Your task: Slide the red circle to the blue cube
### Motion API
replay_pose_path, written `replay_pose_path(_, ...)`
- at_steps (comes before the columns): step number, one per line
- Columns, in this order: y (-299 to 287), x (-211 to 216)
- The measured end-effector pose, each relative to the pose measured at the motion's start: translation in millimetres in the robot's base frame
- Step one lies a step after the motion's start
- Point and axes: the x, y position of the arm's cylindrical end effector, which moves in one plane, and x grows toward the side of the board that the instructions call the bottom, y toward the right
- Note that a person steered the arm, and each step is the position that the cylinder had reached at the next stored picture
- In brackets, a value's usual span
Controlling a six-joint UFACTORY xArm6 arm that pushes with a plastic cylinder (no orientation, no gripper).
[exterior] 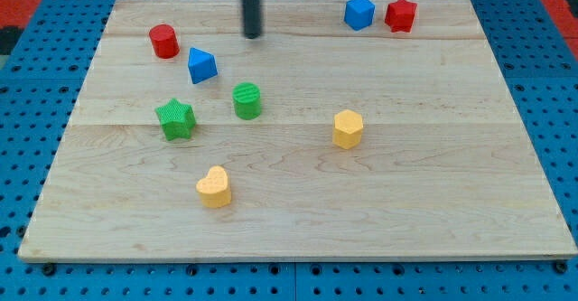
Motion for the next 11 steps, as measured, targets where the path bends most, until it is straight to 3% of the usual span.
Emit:
replay_pose_path(1, -75.6, -25.1)
replay_pose_path(2, -176.8, 45.4)
replay_pose_path(3, -113.3, 56.2)
replay_pose_path(4, -13.2, -0.5)
replay_pose_path(5, -26.0, -2.3)
replay_pose_path(6, -52.7, -30.8)
replay_pose_path(7, 40.2, -62.1)
replay_pose_path(8, 137.7, -52.1)
replay_pose_path(9, 45.3, -29.7)
replay_pose_path(10, -76.3, 18.8)
replay_pose_path(11, -85.2, 71.2)
